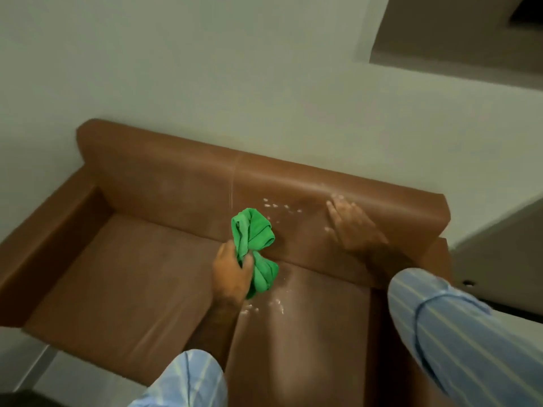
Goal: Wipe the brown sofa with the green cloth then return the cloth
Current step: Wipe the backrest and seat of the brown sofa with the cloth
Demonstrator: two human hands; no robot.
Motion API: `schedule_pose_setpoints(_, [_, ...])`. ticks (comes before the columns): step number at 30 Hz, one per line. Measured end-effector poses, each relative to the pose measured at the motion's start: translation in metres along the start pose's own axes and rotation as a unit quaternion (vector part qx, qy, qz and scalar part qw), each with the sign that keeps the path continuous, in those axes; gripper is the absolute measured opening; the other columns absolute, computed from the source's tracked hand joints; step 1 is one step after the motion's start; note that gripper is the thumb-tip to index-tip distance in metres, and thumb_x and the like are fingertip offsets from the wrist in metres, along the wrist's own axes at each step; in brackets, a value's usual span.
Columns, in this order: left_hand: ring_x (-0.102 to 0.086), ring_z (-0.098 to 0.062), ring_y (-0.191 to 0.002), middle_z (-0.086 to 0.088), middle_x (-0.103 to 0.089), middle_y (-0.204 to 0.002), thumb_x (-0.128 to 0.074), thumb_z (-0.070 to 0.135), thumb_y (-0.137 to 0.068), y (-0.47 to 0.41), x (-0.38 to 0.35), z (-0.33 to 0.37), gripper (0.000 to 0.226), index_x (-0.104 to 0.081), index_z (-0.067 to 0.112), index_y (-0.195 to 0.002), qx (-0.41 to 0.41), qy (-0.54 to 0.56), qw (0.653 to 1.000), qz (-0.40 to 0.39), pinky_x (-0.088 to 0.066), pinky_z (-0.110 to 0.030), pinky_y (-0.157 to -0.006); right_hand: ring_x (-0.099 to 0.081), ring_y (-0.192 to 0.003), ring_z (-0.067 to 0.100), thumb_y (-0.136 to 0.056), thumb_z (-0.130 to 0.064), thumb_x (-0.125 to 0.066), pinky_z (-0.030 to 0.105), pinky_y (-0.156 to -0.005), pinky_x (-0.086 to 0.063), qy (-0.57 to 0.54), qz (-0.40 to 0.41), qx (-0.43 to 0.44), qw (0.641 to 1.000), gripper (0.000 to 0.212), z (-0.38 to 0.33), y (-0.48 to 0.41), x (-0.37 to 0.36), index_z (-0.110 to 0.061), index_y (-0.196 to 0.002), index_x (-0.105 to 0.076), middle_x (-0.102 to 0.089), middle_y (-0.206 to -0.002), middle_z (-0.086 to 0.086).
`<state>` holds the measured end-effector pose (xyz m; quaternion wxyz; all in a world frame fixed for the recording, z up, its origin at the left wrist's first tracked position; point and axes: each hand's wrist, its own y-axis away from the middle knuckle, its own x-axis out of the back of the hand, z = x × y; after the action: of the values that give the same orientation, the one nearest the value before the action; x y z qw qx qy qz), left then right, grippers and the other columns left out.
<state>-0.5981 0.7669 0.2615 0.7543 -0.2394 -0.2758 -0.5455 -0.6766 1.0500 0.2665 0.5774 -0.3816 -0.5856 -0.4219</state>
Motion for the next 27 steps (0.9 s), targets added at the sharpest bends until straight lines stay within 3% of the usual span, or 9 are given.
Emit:
schedule_pose_setpoints(5, [-0.054, -0.018, -0.075, -0.005, -0.058, -0.087, -0.063, 0.012, -0.082, -0.051, -0.079, -0.009, 0.010, -0.056, 0.011, -0.089, 0.020, 0.010, 1.000, 0.018, -0.046, -0.030, -0.065, -0.038, -0.152, 0.037, -0.107, -0.041, -0.040, 0.051, -0.123, -0.034, 0.138, 0.090, 0.115, 0.980, 0.064, 0.070, -0.095, -0.038, 0.000, -0.156, -0.037, -0.040, -0.163, 0.023])
schedule_pose_setpoints(10, [-0.045, -0.015, -0.082, -0.017, -0.057, -0.095, -0.061, 0.007, -0.080, -0.132, -0.133, -0.041, 0.019, -0.058, 0.001, -0.098, 0.075, 0.032, 0.983, 0.163, -0.032, -0.019, -0.071, -0.032, -0.156, 0.033, -0.109, -0.049, -0.036, 0.049, -0.126, -0.031, 0.098, 0.150, 0.135, 0.975, 0.069, 0.094, -0.134, -0.080, -0.005, -0.161, -0.026, -0.032, -0.169, 0.018])
schedule_pose_setpoints(15, [-0.061, -0.031, -0.093, -0.016, -0.066, -0.102, -0.056, 0.019, -0.075, -0.164, -0.218, -0.029, 0.035, -0.057, 0.002, -0.106, 0.140, 0.134, 0.947, 0.256, -0.048, -0.036, -0.085, -0.029, -0.157, 0.033, -0.111, -0.047, -0.031, 0.049, -0.128, -0.027, 0.097, 0.172, 0.143, 0.970, 0.066, 0.101, -0.139, -0.097, -0.007, -0.163, -0.023, -0.027, -0.170, 0.017])
schedule_pose_setpoints(17, [-0.057, -0.033, -0.097, -0.021, -0.063, -0.105, -0.054, 0.021, -0.078, -0.127, -0.255, 0.000, 0.040, -0.055, -0.003, -0.111, 0.052, 0.129, 0.968, 0.209, -0.046, -0.039, -0.087, -0.026, -0.158, 0.033, -0.112, -0.045, -0.030, 0.049, -0.128, -0.026, 0.098, 0.178, 0.145, 0.968, 0.065, 0.102, -0.139, -0.099, -0.007, -0.163, -0.021, -0.026, -0.171, 0.017])
schedule_pose_setpoints(19, [-0.052, -0.035, -0.102, -0.026, -0.059, -0.111, -0.056, 0.018, -0.081, -0.082, -0.276, 0.017, 0.041, -0.052, -0.001, -0.118, -0.083, 0.100, 0.989, 0.066, -0.044, -0.041, -0.091, -0.025, -0.158, 0.032, -0.112, -0.043, -0.030, 0.049, -0.128, -0.026, 0.099, 0.187, 0.149, 0.966, 0.064, 0.101, -0.138, -0.099, -0.007, -0.163, -0.021, -0.025, -0.171, 0.016])
schedule_pose_setpoints(21, [-0.049, -0.037, -0.104, -0.027, -0.058, -0.112, -0.061, 0.009, -0.079, -0.071, -0.280, -0.004, 0.042, -0.050, 0.003, -0.120, -0.212, 0.035, 0.976, -0.028, -0.044, -0.043, -0.091, -0.027, -0.158, 0.032, -0.112, -0.041, -0.032, 0.048, -0.128, -0.027, 0.093, 0.196, 0.148, 0.965, 0.062, 0.100, -0.138, -0.099, -0.007, -0.163, -0.022, -0.027, -0.171, 0.016])
schedule_pose_setpoints(23, [-0.048, -0.036, -0.101, -0.026, -0.060, -0.107, -0.060, 0.009, -0.078, -0.092, -0.266, -0.044, 0.036, -0.051, 0.004, -0.113, -0.255, -0.048, 0.965, -0.018, -0.043, -0.046, -0.090, -0.028, -0.157, 0.032, -0.111, -0.040, -0.034, 0.048, -0.128, -0.028, 0.088, 0.203, 0.142, 0.965, 0.061, 0.099, -0.137, -0.099, -0.007, -0.162, -0.024, -0.028, -0.170, 0.015])
schedule_pose_setpoints(25, [-0.052, -0.034, -0.103, -0.023, -0.060, -0.107, -0.058, 0.009, -0.080, -0.122, -0.249, -0.085, 0.031, -0.053, 0.002, -0.110, -0.110, -0.038, 0.990, 0.077, -0.042, -0.043, -0.093, -0.028, -0.157, 0.031, -0.112, -0.040, -0.034, 0.048, -0.128, -0.029, 0.093, 0.205, 0.140, 0.964, 0.061, 0.100, -0.137, -0.100, -0.007, -0.163, -0.024, -0.028, -0.170, 0.015])
schedule_pose_setpoints(27, [-0.057, -0.036, -0.103, -0.024, -0.060, -0.108, -0.057, 0.007, -0.082, -0.152, -0.234, -0.111, 0.030, -0.054, -0.003, -0.110, 0.126, 0.058, 0.967, 0.215, -0.042, -0.037, -0.089, -0.027, -0.158, 0.031, -0.112, -0.040, -0.033, 0.048, -0.128, -0.027, 0.096, 0.206, 0.138, 0.964, 0.061, 0.098, -0.137, -0.100, -0.008, -0.163, -0.023, -0.028, -0.170, 0.015])
